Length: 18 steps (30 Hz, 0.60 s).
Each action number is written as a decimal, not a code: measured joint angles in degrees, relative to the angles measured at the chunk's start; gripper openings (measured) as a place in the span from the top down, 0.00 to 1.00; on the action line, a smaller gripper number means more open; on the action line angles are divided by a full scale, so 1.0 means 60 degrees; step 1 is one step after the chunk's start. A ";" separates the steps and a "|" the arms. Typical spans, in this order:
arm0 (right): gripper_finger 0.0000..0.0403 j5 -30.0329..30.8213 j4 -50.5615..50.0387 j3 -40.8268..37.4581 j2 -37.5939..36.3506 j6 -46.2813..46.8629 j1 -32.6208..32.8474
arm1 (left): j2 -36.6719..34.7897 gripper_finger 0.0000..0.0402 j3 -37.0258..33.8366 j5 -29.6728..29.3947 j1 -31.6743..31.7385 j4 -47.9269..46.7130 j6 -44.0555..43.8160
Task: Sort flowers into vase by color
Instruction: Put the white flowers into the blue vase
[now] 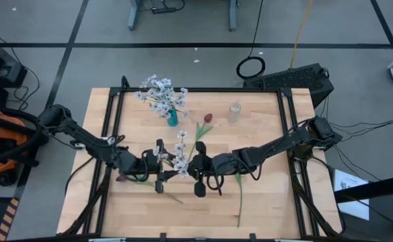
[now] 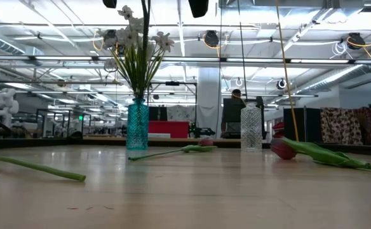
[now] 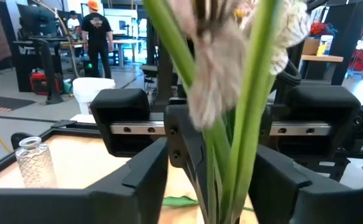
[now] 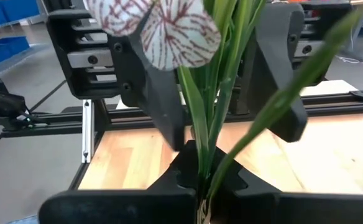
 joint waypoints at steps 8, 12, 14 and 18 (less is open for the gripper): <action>1.00 0.0007 -0.0071 -0.0004 -0.0007 -0.0017 0.0000 | 0.0000 0.79 0.0000 0.0274 0.0021 -0.0113 0.0252; 1.00 0.0038 -0.0064 -0.0004 -0.0009 0.0101 0.0004 | 0.0000 0.92 0.0000 0.0498 0.0021 -0.0106 0.0505; 0.99 0.0301 -0.0067 -0.0004 -0.0007 0.0217 0.0015 | 0.0000 0.96 0.0000 0.0560 0.0025 -0.0103 0.0621; 0.89 0.0693 -0.0064 -0.0004 -0.0007 0.0416 0.0059 | -0.0065 0.97 0.0004 0.0558 0.0029 -0.0180 0.0894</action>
